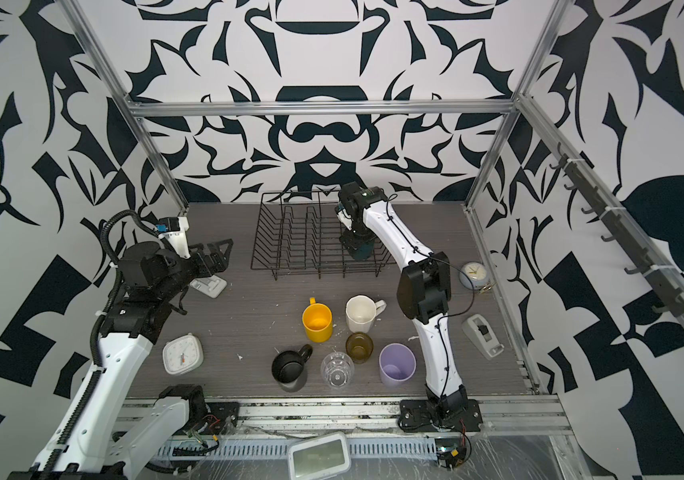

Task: Load the cups into the dish rack
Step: 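Lower the green mug upside down into the rack beside the white mug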

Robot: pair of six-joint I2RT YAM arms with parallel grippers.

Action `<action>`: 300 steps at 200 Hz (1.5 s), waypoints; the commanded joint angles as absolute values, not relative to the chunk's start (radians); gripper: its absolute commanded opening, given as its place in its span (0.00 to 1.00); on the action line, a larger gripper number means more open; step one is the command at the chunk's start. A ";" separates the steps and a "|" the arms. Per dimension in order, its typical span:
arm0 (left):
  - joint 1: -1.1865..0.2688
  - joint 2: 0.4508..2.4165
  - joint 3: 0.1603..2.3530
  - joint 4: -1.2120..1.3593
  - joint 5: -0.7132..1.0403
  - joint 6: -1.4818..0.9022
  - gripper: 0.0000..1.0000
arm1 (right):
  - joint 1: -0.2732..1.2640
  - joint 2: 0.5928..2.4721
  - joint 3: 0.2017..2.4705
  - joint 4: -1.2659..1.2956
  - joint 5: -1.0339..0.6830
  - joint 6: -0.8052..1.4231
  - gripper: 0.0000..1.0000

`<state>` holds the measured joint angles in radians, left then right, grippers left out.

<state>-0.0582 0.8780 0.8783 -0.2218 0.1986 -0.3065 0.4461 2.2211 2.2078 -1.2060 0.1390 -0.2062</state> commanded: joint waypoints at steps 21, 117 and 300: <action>-0.054 0.873 0.872 -0.229 0.207 -0.304 1.00 | 0.440 2.182 2.194 -1.152 0.146 -0.225 0.00; -0.054 0.875 0.871 -0.230 0.212 -0.305 0.99 | 0.434 2.230 2.186 -1.143 0.163 -0.232 0.00; -0.054 0.885 0.876 -0.241 0.206 -0.305 0.99 | 0.435 2.255 2.183 -1.156 0.120 -0.200 0.73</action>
